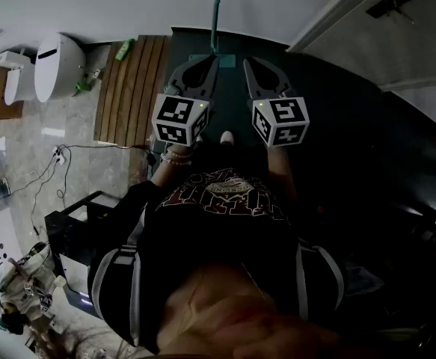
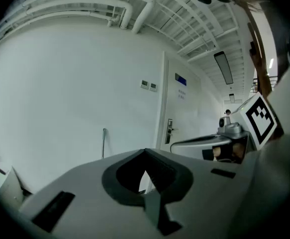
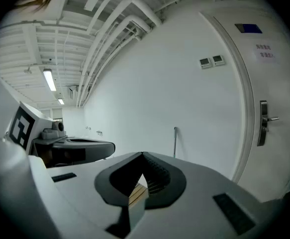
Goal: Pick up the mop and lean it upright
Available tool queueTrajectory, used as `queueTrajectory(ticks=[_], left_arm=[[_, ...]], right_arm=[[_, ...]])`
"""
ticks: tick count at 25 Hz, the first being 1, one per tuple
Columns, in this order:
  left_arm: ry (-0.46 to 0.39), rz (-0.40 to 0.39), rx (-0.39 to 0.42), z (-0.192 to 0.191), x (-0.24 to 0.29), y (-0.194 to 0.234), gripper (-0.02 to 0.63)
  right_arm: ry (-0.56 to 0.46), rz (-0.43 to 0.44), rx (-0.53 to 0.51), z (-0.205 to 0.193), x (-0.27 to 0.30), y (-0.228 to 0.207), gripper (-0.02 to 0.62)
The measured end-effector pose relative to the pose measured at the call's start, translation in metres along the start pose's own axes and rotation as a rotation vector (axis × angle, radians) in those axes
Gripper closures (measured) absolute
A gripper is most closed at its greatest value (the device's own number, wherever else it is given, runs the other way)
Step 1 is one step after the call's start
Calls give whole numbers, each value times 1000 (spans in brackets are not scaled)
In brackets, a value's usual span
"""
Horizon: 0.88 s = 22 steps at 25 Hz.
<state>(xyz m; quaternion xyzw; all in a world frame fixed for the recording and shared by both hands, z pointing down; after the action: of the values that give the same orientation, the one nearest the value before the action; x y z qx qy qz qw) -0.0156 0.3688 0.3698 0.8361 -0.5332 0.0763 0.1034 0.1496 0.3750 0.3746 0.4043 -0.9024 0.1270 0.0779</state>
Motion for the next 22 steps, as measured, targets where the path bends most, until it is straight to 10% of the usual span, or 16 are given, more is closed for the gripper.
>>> queueTrajectory(ticks=[22], left_arm=[[23,55,-23,-7,31,-12,560]], right_arm=[[2,76,-16,1,5,-43,577]])
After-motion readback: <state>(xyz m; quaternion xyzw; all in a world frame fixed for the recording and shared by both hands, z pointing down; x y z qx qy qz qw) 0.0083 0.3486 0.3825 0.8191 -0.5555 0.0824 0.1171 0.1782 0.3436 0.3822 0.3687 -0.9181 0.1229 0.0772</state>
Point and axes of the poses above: the fingertips, and each gripper's own axes: x forward along the fingers, y to its left, z out of its top, the point moved 9 cm from there along -x, backward along the fingers, and after that the axes turned 12 degrees about z, right-handed, at the moved point
